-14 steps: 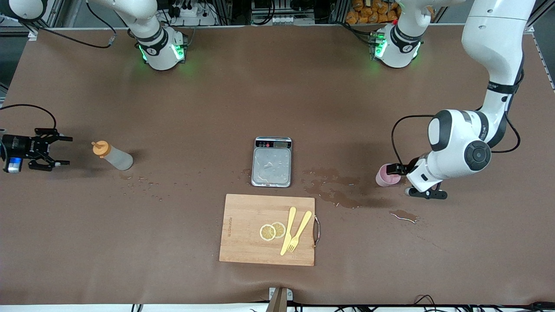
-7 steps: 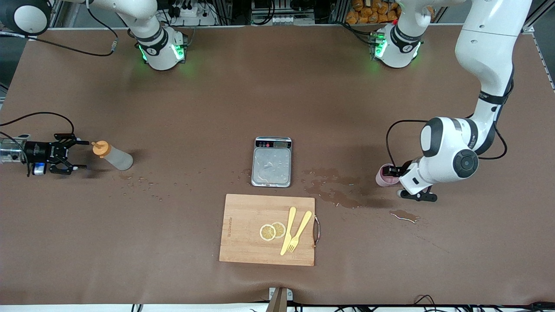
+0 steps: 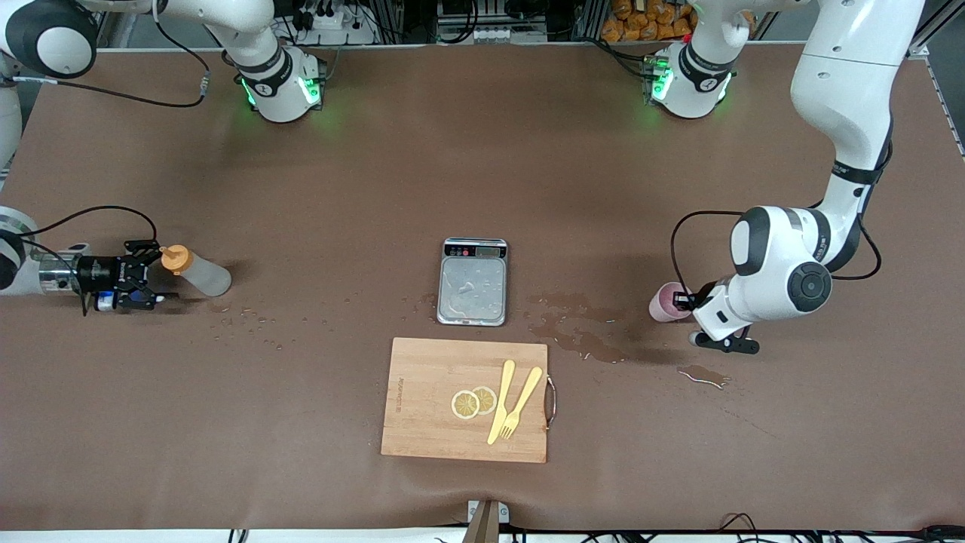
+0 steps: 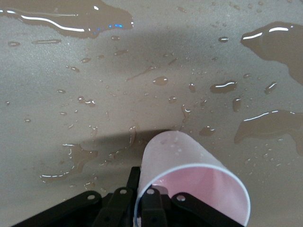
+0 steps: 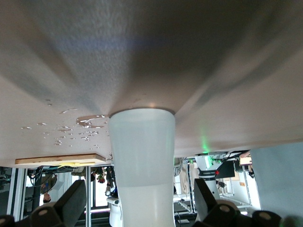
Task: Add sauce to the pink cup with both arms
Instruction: 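Carry the pink cup onto the scale with the left gripper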
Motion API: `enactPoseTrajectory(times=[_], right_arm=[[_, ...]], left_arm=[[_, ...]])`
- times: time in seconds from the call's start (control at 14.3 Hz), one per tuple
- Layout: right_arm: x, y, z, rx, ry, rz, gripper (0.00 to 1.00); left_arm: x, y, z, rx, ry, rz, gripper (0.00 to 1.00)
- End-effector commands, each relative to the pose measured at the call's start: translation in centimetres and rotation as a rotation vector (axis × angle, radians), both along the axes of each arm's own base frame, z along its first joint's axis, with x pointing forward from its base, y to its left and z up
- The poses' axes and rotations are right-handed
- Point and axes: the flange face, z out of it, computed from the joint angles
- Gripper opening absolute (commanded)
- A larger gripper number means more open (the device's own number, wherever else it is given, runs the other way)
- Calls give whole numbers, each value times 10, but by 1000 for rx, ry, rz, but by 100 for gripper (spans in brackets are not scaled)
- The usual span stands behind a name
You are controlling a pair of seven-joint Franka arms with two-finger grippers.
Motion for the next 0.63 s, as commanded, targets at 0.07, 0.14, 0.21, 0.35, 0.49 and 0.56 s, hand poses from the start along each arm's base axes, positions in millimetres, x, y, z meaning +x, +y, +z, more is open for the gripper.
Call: enactPoseTrajectory(times=[0.07, 0.14, 0.21, 0.35, 0.49, 0.56], right_arm=[[4, 16, -1, 41, 18, -18, 100], [4, 20, -5, 46, 21, -16, 100], [4, 21, -6, 47, 21, -14, 100], [3, 23, -8, 48, 17, -12, 100], [2, 24, -8, 52, 18, -10, 94], [2, 24, -8, 51, 17, -8, 83]], left_arm=[[6, -1, 25, -16, -41, 0, 0], [7, -2, 37, -17, -60, 6, 0], [8, -7, 50, -27, -76, 14, 0], [9, -29, 82, -50, -112, 40, 0], [5, -66, 107, -73, -114, 112, 0], [3, -86, 115, -86, -108, 152, 0]])
